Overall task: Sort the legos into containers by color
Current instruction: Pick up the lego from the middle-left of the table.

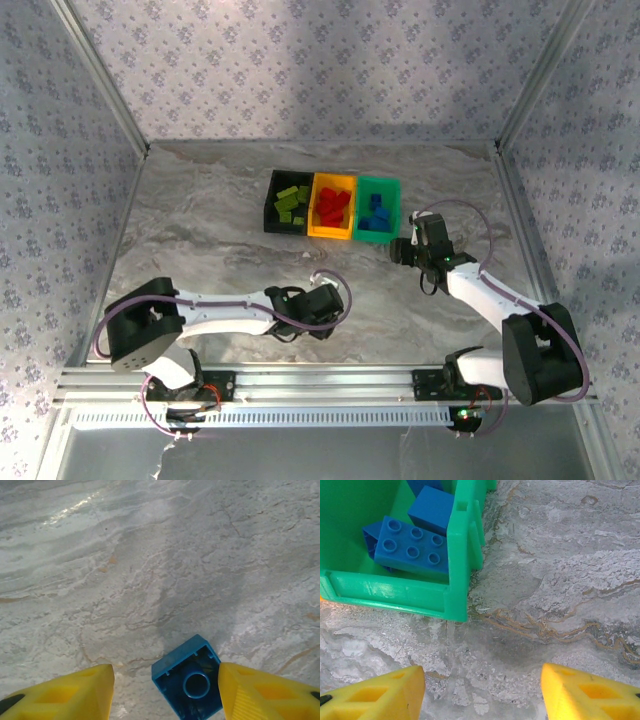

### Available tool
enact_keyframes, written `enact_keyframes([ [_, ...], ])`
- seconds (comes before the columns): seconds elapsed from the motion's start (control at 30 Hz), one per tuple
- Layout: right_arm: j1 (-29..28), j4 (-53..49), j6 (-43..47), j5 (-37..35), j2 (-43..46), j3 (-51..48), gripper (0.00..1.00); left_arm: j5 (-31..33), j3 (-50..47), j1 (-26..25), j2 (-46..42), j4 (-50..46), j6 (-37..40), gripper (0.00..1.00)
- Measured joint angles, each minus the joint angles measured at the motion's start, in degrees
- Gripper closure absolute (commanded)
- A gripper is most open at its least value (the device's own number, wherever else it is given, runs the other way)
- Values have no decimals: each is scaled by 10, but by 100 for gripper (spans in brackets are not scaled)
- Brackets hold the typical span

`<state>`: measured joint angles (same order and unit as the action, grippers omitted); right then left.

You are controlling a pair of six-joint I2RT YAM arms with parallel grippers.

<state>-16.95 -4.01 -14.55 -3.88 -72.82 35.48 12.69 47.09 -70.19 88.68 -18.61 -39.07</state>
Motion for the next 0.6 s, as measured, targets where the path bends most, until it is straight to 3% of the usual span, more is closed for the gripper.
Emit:
enact_keyframes([
  [0.6, 0, 0, 0, 3, -4, 0, 35, -31, 28, 0, 47, 17, -8, 44],
])
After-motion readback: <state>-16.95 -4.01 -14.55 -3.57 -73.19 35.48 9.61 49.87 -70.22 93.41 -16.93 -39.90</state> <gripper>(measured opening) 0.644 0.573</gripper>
